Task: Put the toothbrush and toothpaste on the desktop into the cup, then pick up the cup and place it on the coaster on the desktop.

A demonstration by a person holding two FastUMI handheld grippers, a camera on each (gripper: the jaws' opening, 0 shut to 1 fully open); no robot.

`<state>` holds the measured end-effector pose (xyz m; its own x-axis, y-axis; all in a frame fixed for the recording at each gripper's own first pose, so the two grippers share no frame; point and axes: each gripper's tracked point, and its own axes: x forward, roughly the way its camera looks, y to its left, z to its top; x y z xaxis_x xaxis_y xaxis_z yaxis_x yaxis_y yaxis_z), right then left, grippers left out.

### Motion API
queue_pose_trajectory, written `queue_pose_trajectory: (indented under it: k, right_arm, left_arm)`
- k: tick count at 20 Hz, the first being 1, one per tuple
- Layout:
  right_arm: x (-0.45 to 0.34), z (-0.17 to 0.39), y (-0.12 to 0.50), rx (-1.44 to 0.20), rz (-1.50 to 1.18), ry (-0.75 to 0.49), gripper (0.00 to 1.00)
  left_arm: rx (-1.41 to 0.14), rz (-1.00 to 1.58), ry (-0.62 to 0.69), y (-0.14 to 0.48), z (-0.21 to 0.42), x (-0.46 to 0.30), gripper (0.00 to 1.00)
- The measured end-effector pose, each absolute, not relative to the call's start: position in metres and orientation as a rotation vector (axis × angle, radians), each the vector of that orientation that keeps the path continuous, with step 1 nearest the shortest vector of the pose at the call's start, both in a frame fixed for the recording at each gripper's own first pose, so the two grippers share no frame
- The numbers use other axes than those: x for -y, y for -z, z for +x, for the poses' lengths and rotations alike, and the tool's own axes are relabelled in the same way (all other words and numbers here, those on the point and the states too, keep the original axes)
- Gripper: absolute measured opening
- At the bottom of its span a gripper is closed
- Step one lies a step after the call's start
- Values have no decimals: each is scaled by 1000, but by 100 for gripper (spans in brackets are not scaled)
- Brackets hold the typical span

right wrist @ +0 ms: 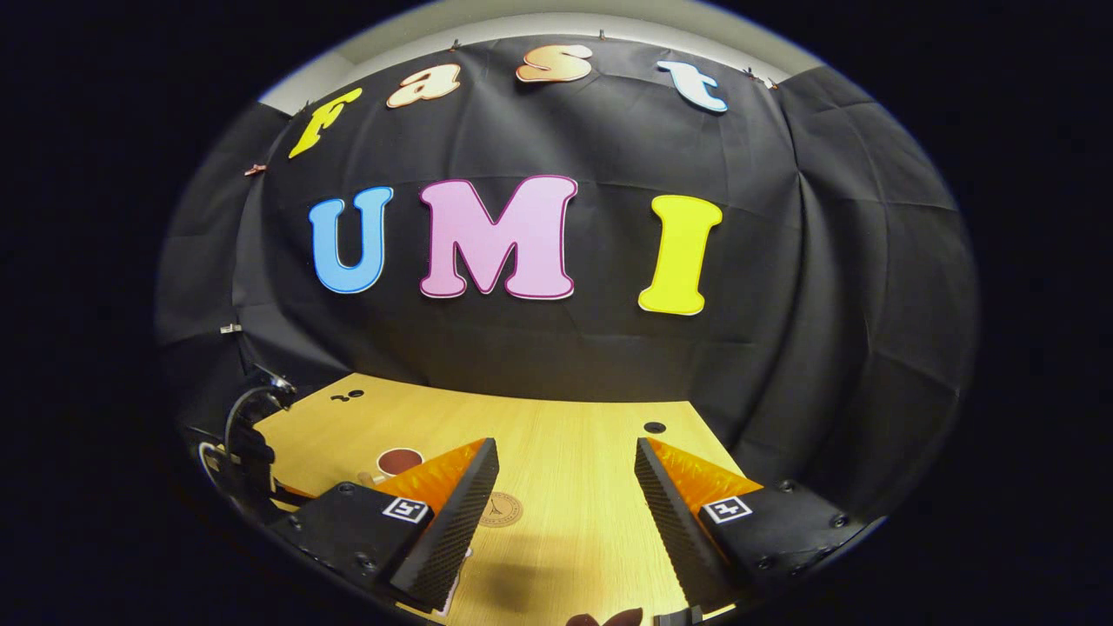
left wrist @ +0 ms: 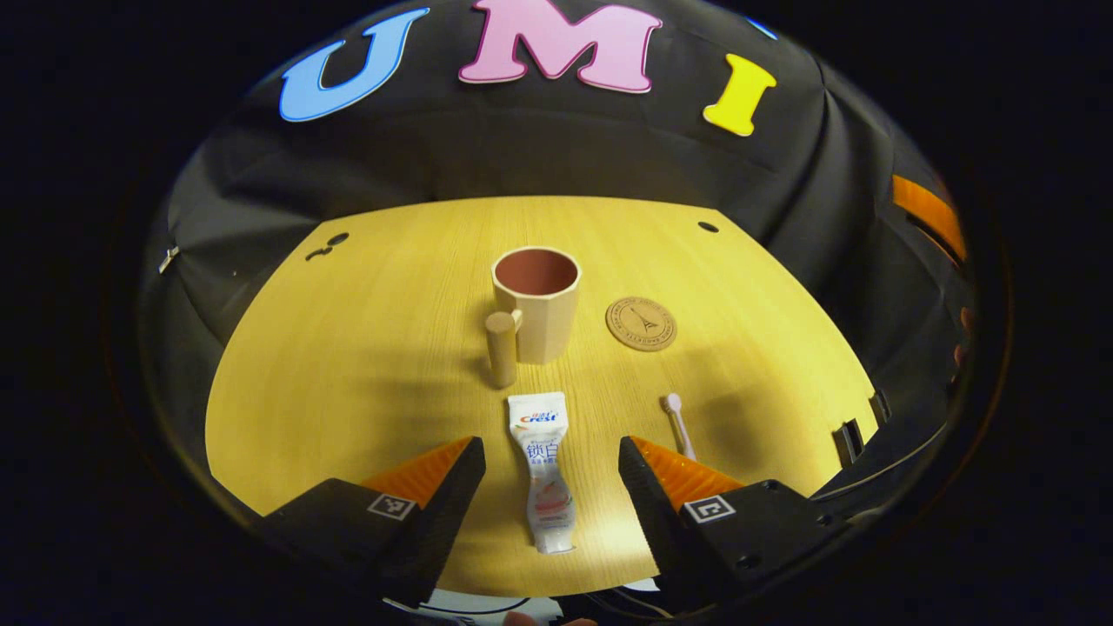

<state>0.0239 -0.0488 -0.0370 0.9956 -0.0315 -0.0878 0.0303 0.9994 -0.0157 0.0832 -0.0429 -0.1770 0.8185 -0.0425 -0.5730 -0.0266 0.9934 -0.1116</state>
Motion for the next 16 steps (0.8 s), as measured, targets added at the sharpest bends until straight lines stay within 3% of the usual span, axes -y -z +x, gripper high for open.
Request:
queue_pose_trajectory:
  k: [16]
  right_arm:
    - [99, 39, 54, -143, -26, 65, 97]
  left_arm:
    - [-883, -120, -57, 244, 115, 49, 80]
